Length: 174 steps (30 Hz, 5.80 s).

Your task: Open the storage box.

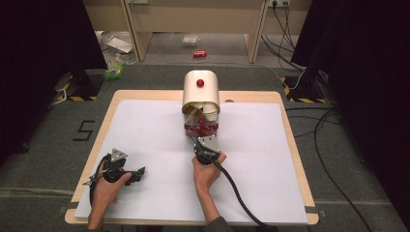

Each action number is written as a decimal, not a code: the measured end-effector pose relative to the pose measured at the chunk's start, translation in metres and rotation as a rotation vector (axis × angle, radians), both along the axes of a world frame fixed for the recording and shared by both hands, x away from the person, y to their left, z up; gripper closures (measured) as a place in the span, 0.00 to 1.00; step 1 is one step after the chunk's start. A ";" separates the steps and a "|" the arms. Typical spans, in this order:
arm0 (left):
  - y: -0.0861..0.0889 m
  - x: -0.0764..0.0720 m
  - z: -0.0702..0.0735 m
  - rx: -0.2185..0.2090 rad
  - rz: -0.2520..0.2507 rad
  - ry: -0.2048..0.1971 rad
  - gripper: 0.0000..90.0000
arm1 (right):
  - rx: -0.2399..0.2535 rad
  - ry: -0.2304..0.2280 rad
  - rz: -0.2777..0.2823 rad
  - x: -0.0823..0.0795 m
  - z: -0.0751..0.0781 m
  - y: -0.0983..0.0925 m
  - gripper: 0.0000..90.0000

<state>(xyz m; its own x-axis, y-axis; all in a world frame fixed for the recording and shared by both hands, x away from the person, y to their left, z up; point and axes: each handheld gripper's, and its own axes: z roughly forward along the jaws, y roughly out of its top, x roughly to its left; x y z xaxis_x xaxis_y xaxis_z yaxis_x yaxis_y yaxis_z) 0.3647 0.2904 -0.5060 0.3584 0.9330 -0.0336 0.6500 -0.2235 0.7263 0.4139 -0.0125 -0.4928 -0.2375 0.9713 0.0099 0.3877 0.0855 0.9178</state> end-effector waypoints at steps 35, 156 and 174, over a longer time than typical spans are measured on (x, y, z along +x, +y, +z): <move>0.000 0.000 0.000 0.002 0.000 -0.001 0.00 | 0.016 -0.025 0.121 -0.037 0.001 -0.018 0.80; 0.000 0.000 0.000 0.003 0.000 -0.001 0.00 | -0.298 0.068 0.765 -0.033 0.034 -0.066 0.63; 0.000 0.000 0.000 0.003 0.000 0.000 0.00 | -0.186 0.030 0.702 -0.037 0.043 -0.076 0.55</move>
<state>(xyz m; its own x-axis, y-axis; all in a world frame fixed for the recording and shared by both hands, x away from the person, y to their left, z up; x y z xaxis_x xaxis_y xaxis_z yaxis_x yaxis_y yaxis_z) 0.3646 0.2901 -0.5060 0.3585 0.9330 -0.0301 0.6496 -0.2262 0.7258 0.3767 -0.0881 -0.4500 -0.8080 0.5759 -0.1245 0.2087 0.4773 0.8536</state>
